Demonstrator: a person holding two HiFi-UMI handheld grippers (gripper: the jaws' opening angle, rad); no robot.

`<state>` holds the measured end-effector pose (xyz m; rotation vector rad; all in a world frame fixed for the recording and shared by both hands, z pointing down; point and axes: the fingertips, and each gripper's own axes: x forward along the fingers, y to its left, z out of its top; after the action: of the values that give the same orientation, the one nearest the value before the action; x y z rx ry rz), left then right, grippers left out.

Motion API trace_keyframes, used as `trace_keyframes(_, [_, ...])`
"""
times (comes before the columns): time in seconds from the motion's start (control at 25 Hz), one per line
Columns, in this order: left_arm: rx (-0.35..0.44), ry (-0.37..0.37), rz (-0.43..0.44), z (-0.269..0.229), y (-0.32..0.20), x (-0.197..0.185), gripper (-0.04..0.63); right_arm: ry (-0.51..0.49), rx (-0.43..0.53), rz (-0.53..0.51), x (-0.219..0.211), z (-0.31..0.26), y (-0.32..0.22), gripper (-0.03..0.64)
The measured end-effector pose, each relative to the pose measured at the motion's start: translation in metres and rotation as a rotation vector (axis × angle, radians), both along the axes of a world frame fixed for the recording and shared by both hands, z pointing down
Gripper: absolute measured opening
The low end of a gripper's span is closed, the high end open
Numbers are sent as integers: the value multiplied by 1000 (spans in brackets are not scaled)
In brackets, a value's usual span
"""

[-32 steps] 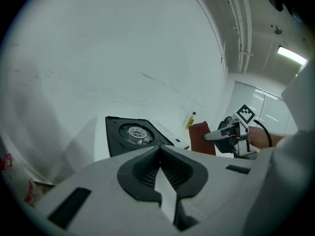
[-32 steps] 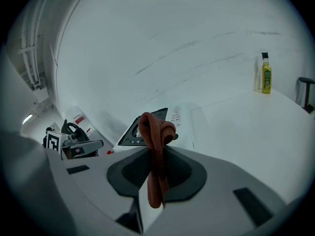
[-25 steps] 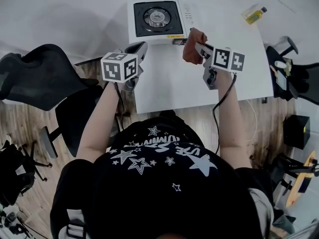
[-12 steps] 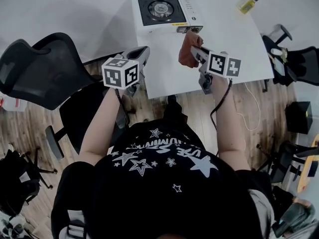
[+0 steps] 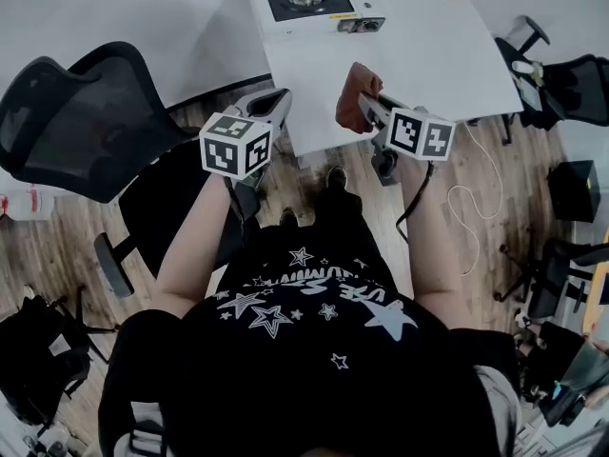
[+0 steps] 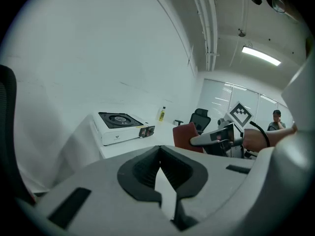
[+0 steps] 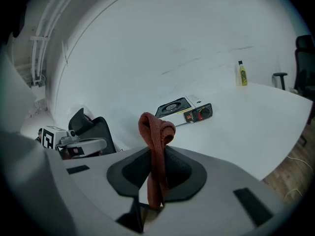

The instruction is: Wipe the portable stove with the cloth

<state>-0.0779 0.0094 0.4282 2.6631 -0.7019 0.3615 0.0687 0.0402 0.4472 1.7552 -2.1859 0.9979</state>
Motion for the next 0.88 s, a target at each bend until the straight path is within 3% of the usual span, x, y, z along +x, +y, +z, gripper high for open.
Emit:
trace_keyframes(0.44, [-32, -12, 33, 16, 36, 5, 8, 6, 7, -6, -10, 14, 33, 63])
trace_keyframes(0.88, [-93, -32, 10, 24, 109, 14, 8, 1, -8, -32, -2, 16, 110, 61])
